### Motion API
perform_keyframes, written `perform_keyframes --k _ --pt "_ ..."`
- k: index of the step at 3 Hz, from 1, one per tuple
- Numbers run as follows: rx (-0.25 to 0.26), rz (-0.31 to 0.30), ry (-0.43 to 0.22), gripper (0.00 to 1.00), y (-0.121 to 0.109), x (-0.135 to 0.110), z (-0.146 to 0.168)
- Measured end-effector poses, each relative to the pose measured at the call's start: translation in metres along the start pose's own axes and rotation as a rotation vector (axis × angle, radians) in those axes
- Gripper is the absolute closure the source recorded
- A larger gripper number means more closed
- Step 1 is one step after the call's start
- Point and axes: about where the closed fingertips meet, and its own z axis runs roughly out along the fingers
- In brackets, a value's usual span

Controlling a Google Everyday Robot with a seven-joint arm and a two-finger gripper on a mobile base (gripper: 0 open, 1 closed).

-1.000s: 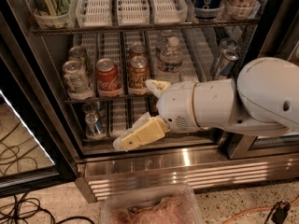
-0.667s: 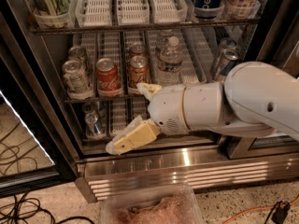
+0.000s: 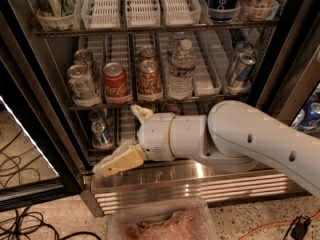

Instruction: Pick coke can from middle shelf of fridge

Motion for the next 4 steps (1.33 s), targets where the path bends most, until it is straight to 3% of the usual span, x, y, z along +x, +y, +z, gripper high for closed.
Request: perform_keyframes --k 1,2,3,4 --pt "0.086 0.038 -0.029 0.00 -0.006 0.016 0.018" --pt "0.197 0.008 -0.055 0.00 -0.019 0.014 0.029" --pt "0.263 0.001 -0.048 0.00 -0.032 0.011 0.029" --pt "0.263 0.001 -0.048 0.00 -0.033 0.011 0.029"
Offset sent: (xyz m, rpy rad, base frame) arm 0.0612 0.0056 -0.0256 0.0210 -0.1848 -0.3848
